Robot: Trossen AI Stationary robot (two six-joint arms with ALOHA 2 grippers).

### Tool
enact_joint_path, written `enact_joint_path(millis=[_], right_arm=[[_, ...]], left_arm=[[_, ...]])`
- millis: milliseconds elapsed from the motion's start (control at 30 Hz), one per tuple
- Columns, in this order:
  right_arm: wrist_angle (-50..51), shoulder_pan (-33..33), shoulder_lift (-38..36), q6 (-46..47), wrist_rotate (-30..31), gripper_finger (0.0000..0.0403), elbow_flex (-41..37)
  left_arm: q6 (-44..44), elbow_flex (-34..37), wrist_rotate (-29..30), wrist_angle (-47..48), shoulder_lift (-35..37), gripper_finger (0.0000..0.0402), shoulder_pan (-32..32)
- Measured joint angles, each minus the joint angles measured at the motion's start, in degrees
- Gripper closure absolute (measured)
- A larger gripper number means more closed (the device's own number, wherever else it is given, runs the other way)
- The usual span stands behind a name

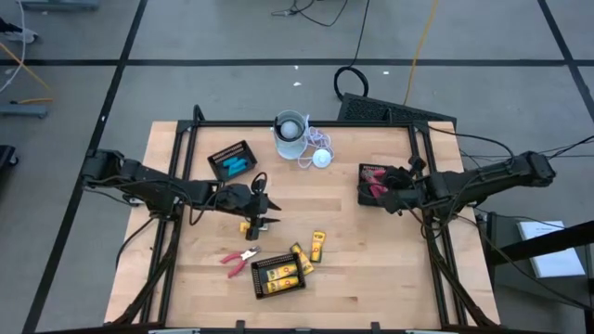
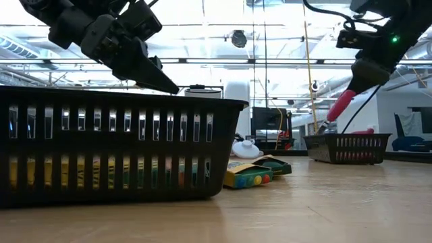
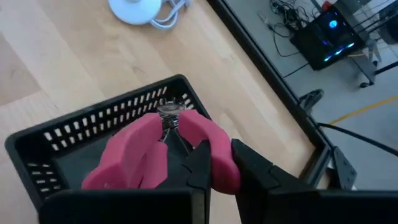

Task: Pick & Place School Supplies
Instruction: Put the pink puncher into the right black bin

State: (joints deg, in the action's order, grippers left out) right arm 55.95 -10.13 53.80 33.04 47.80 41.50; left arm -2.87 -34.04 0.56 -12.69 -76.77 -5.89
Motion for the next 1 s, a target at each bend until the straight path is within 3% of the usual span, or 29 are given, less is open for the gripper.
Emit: enact_joint_path(millis=[367, 767, 833, 1000], right_arm=[[1.7, -0.3, 1.2, 4.1, -4.5, 0.0372, 0.5], [-5.4, 2.6, 7.4, 4.2, -9.1, 0.0371, -4.0], [-5.9, 2.6, 7.1, 3.4, -10.3, 0.0349, -3.8], [-7.7, 2.6, 5.1, 0.6, -11.8, 0.0250, -3.6]], left_arm=[[0.0, 0.0, 0.9, 0.0, 0.0, 0.0234, 0.1], [0.0, 0.0, 1.5, 0.0, 0.0, 0.0233, 0.1], [0.0, 0.0, 1.5, 0.0, 0.0, 0.0234, 0.1], [0.0, 0.0, 1.5, 0.0, 0.0, 0.0233, 0.1]])
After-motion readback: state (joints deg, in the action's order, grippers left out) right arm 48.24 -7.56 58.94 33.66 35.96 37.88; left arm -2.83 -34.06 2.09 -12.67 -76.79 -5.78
